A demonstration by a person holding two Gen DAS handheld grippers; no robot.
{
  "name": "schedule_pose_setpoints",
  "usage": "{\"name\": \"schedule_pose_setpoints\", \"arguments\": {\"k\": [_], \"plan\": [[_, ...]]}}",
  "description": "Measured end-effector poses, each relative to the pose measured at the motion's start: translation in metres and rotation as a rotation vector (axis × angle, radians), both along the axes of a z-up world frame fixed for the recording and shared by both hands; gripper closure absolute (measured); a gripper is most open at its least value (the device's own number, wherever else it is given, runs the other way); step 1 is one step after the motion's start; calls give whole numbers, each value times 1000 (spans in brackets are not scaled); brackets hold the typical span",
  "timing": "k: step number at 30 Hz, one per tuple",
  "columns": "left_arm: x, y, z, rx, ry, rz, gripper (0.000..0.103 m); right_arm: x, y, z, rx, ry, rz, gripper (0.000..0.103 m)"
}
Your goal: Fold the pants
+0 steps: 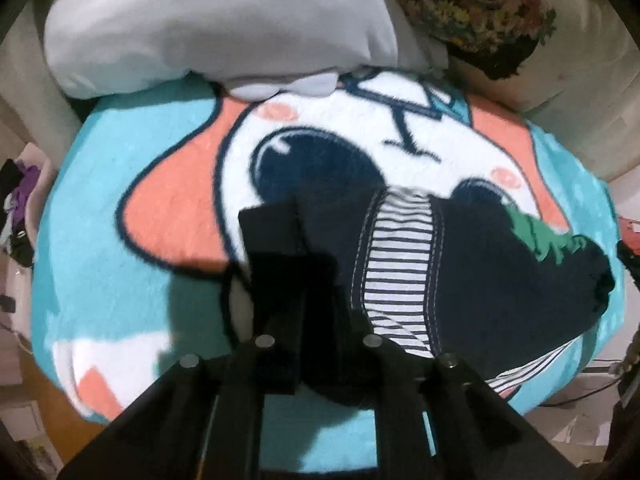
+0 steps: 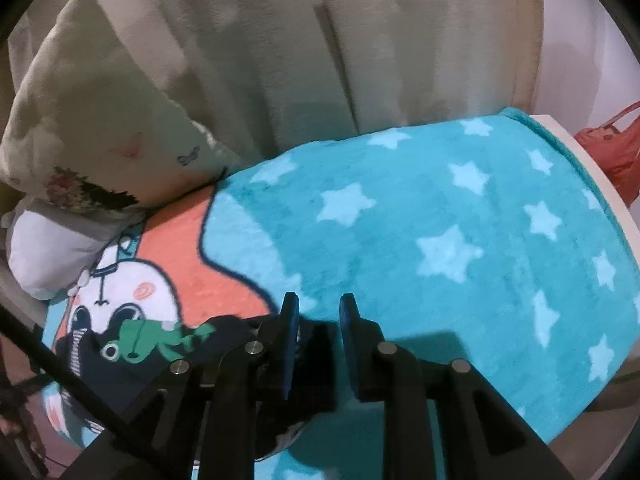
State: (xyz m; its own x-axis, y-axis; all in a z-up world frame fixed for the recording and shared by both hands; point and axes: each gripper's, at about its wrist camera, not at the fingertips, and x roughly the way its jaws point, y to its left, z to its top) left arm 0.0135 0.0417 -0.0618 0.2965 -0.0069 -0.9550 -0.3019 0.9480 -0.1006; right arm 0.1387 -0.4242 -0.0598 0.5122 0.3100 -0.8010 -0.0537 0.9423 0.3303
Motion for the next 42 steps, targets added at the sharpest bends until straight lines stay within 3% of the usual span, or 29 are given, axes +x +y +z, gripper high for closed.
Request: {"name": "schedule_pose_setpoints", "arguments": {"k": [5, 8, 12, 15, 18, 20, 23, 25, 27, 29, 33, 35, 39, 42], "plan": [[-15, 3, -2, -7, 35, 27, 93, -20, 21, 11, -17, -42, 18, 79], [-18, 9, -7, -29, 32, 29, 89, -30, 43, 13, 54, -50, 74, 67], [-20, 7, -5, -8, 33, -21, 88, -33, 88, -6, 130, 9, 200, 66], [-21, 4, -8, 8, 19, -34, 88, -25, 107, -27, 124, 56, 228, 66], [-20, 2, -8, 21, 5, -56, 87, -8, 95, -53, 33, 105, 133, 68], [-26, 7, -6, -13, -8, -58, 83, 1, 71, -61, 82, 131, 55, 80], [-41, 28, 4, -93, -40, -31, 71, 0, 40, -46, 137, 98, -55, 77], [-52, 40, 13, -118, -56, -23, 70, -6, 23, -32, 144, 62, -109, 68], [-58, 45, 22, -112, -67, -36, 70, -14, 8, -21, 96, 37, -170, 50], [-56, 41, 34, -134, -86, -86, 70, -24, -6, -16, 94, 31, -204, 49], [-23, 3, 51, -187, -116, -233, 68, -52, -26, -15, 145, 47, -228, 49], [7, -30, 54, -233, -131, -328, 63, -65, -26, -18, 167, 57, -216, 49], [72, -118, 51, -341, -118, -512, 57, -79, -20, -30, 216, 86, -168, 48], [115, -184, 38, -369, -82, -633, 56, -80, -14, -41, 248, 110, -143, 48]]}}
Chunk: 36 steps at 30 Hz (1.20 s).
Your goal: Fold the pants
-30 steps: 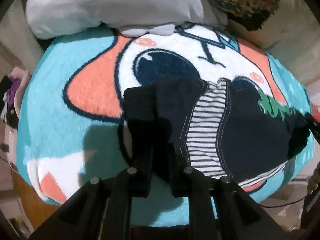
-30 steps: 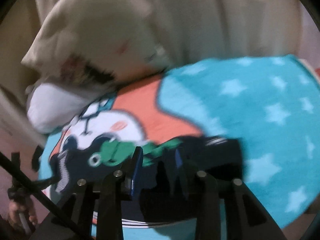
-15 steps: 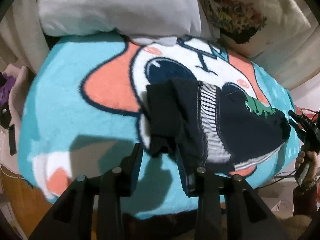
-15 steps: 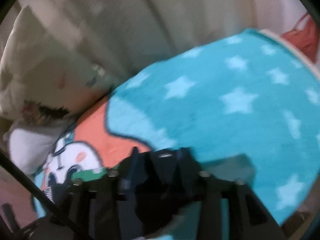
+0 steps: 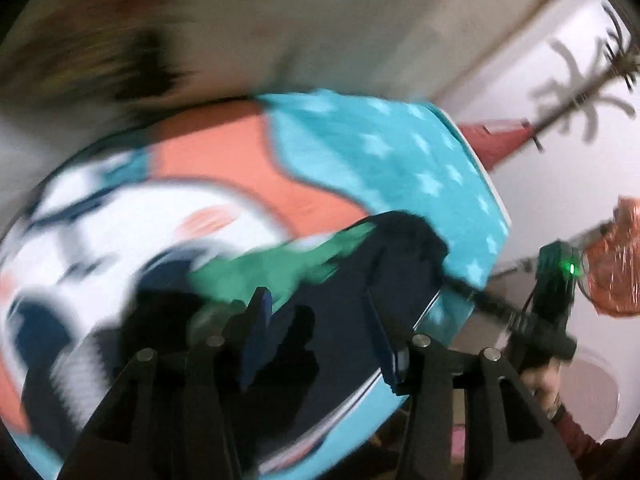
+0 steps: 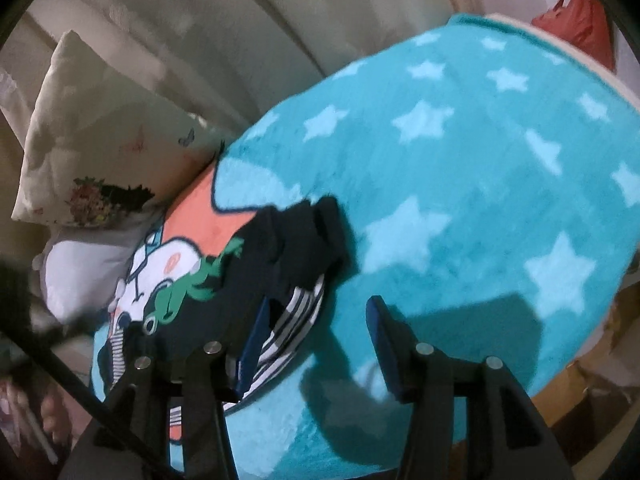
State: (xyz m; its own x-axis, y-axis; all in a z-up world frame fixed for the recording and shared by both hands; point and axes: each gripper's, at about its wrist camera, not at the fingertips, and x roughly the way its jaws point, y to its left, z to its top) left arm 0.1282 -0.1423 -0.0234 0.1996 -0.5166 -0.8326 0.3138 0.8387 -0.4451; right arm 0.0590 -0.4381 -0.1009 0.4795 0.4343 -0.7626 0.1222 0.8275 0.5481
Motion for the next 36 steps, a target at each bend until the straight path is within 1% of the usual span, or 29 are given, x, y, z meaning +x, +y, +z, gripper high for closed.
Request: {"name": "schedule_pose_setpoints", "arguments": {"k": [5, 7, 9, 10, 12, 13, 15, 16, 17, 18, 19, 20, 23, 27, 28, 32, 33, 36], "plan": [[49, -89, -23, -17, 65, -150, 55, 5, 11, -12, 22, -1, 58, 48], [60, -119, -34, -14, 95, -218, 49, 10, 14, -16, 34, -3, 70, 48], [65, -138, -45, 12, 107, -263, 49, 14, 16, -20, 49, -3, 77, 48], [67, -150, -53, 34, 119, -298, 49, 16, 17, -22, 50, -4, 78, 48], [70, -164, -66, 77, 136, -335, 49, 19, 18, -24, 56, -10, 82, 46], [70, -167, -71, 84, 144, -347, 49, 20, 18, -24, 58, -14, 83, 46], [69, -170, -70, 76, 132, -363, 49, 22, 18, -24, 63, -24, 88, 46], [68, -172, -70, 70, 141, -376, 63, 23, 18, -24, 65, -27, 91, 46], [66, -173, -69, 75, 144, -389, 73, 24, 19, -24, 66, -29, 95, 49], [67, -173, -69, 89, 135, -395, 76, 26, 19, -23, 65, -35, 102, 63], [66, -173, -68, 94, 119, -406, 83, 28, 20, -23, 65, -34, 109, 74], [65, -170, -65, 89, 116, -405, 86, 30, 20, -22, 72, -28, 116, 82], [70, -156, -54, 42, 102, -356, 87, 31, 20, -14, 90, -40, 119, 84], [64, -123, -29, -27, 62, -273, 87, 30, 34, 11, 52, -94, 168, 85], [60, -109, -22, -45, 50, -241, 87, 29, 39, 17, 38, -109, 187, 85], [44, -57, -12, -111, 40, -106, 87, 24, 77, 40, -32, -166, 293, 85], [37, -39, -12, -123, 40, -62, 87, 22, 88, 44, -45, -176, 326, 85], [18, -3, -20, -129, 56, 34, 87, 19, 124, 44, -65, -175, 423, 82]]}}
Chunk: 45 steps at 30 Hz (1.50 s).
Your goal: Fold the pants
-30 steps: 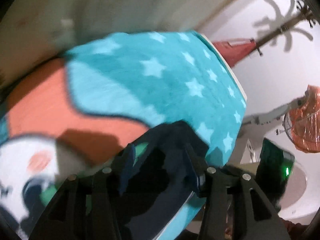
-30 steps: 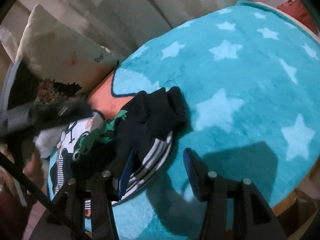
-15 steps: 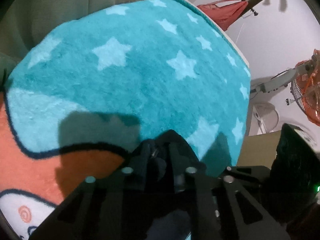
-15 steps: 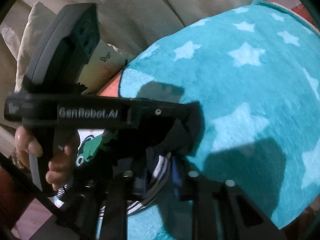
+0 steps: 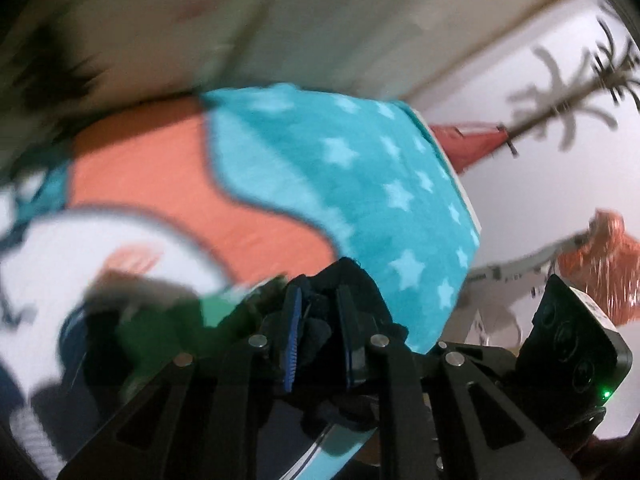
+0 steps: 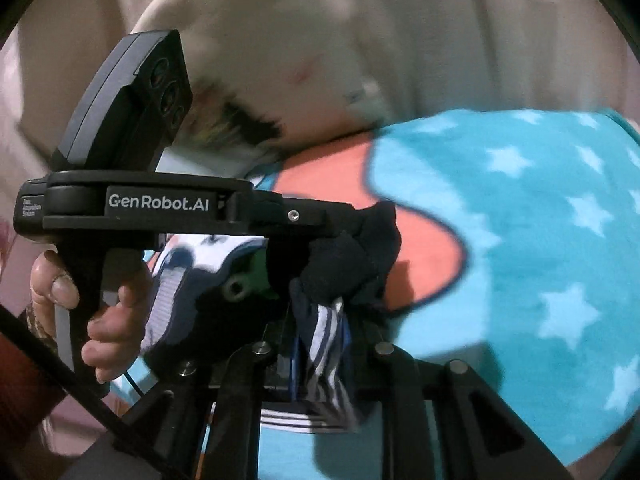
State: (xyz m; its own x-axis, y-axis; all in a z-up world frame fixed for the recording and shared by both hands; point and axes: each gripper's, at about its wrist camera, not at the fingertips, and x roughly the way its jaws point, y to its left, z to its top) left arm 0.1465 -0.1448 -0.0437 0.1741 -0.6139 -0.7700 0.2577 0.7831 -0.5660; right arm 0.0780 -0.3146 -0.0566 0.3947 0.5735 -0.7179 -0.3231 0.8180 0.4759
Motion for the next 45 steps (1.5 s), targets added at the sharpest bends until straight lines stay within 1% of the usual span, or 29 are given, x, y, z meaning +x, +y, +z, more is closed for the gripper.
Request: {"name": "schedule_pose_setpoints", "arguments": {"k": [1, 2, 4, 6, 7, 8, 9, 10, 13, 14, 15, 17, 19, 20, 21, 23, 25, 27, 29, 31, 32, 34, 35, 36, 37, 38, 39, 42, 45], "plan": [[-7, 16, -3, 5, 14, 33, 87, -1, 12, -2, -6, 4, 32, 81], [-16, 31, -4, 5, 24, 61, 87, -3, 22, -6, -14, 10, 58, 78], [-34, 57, 0, -3, 16, 119, 87, -9, 43, -15, -32, 27, 111, 73], [-51, 79, 9, -11, -8, 172, 87, -12, 61, -24, -48, 45, 143, 61], [-62, 97, 15, -29, -20, 208, 84, -15, 68, -27, -58, 49, 152, 56], [-70, 109, 19, -43, -26, 237, 81, -18, 73, -29, -64, 49, 159, 46], [-78, 123, 23, -57, -33, 270, 72, -21, 79, -30, -70, 48, 166, 40], [-87, 137, 26, -70, -41, 305, 66, -23, 84, -29, -79, 47, 171, 39], [-110, 178, 33, -84, -47, 384, 66, -27, 93, -21, -97, 42, 187, 39], [-115, 186, 34, -80, -48, 400, 66, -30, 93, -12, -91, 39, 197, 39], [-121, 195, 35, -69, -52, 417, 65, -35, 93, -1, -83, 33, 205, 36], [-134, 212, 35, -34, -60, 452, 62, -42, 89, 21, -58, 5, 205, 36], [-143, 225, 32, -12, -54, 487, 61, -40, 80, 38, -35, -22, 155, 36], [-147, 232, 29, -6, -49, 504, 61, -35, 77, 41, -29, -21, 125, 40], [-151, 238, 25, -5, -43, 521, 61, -29, 75, 41, -32, -12, 94, 55], [-157, 247, 19, -1, -31, 548, 61, -14, 78, 31, -66, 23, 44, 69], [-165, 257, 13, 15, -22, 580, 61, -3, 87, 15, -66, 59, 25, 71], [-171, 264, 10, 19, -17, 602, 61, 6, 98, -6, -71, 119, 27, 71], [-179, 272, 6, 29, -11, 634, 61, 13, 111, -30, -117, 180, 48, 71], [-187, 279, 3, 41, 2, 667, 61, 16, 118, -42, -152, 208, 63, 70], [-191, 283, 1, 43, 7, 681, 61, 16, 119, -39, -161, 203, 61, 70], [-201, 291, -4, 33, 19, 715, 61, 15, 123, -21, -206, 180, 57, 70], [-203, 293, -6, 27, 24, 727, 61, 13, 126, -9, -216, 151, 66, 67], [-206, 295, -9, 22, 30, 740, 61, 12, 132, 4, -214, 122, 90, 58], [-210, 297, -12, 20, 36, 756, 61, 13, 139, 15, -202, 110, 118, 52], [-212, 298, -13, 20, 41, 765, 61, 14, 149, 23, -184, 110, 149, 40], [-214, 299, -15, 17, 46, 775, 61, 17, 165, 29, -157, 127, 194, 33], [-220, 303, -18, 6, 56, 800, 59, 22, 212, 32, -148, 174, 289, 31], [-230, 307, -18, -2, 56, 824, 58, 18, 271, 27, -198, 211, 400, 30]]}}
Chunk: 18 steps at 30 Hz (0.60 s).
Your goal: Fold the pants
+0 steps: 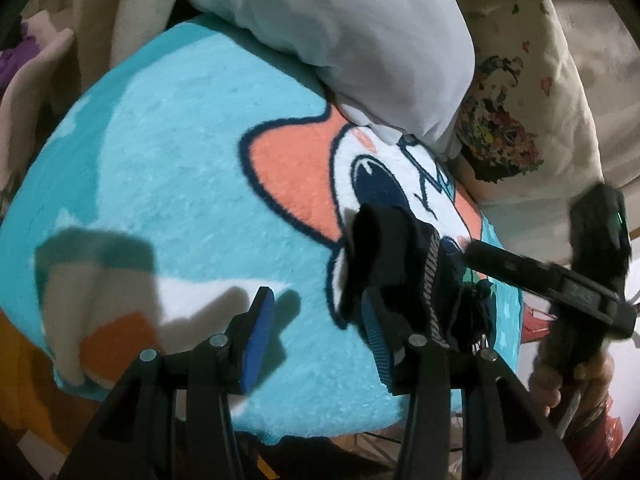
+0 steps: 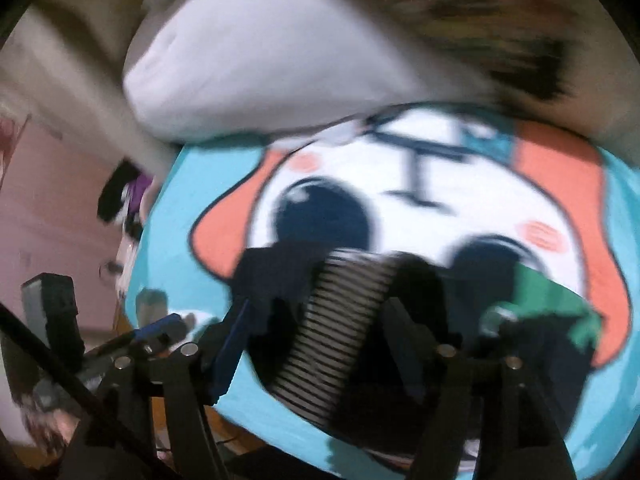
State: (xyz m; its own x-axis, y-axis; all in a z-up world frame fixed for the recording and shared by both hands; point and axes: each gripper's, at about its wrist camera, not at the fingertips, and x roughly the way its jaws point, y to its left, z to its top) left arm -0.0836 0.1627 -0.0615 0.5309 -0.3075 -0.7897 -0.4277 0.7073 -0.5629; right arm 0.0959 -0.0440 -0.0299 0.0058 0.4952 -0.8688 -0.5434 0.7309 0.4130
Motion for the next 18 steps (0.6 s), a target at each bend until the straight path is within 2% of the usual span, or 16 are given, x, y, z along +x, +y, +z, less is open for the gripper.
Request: {"name": "schedule_pose_setpoints", "arguments": {"k": [2, 5, 7, 8, 9, 10, 12, 14, 18], "plan": [[-6, 1, 1, -3, -3, 6, 58, -6, 36, -8, -66, -2, 66, 28], [-13, 0, 1, -6, -3, 11, 57, -18, 80, -32, -237, -55, 170, 23], [-19, 0, 0, -14, -1, 10, 55, -26, 99, -53, -349, -99, 215, 21], [-22, 0, -1, -19, 1, 8, 54, -31, 103, -60, -380, -111, 228, 15], [-23, -1, -1, -21, 3, 7, 54, -37, 106, -61, -385, -150, 237, 15], [-25, -2, -3, -28, 6, 3, 54, -39, 105, -60, -381, -160, 236, 18], [-26, -3, -5, -40, 11, -8, 54, -39, 97, -53, -347, -155, 216, 49], [-24, -5, -6, -43, 13, -27, 54, -33, 84, -45, -302, -123, 177, 66], [-7, -20, -7, -36, -1, -103, 54, -17, 49, -34, -181, -53, 73, 75]]}}
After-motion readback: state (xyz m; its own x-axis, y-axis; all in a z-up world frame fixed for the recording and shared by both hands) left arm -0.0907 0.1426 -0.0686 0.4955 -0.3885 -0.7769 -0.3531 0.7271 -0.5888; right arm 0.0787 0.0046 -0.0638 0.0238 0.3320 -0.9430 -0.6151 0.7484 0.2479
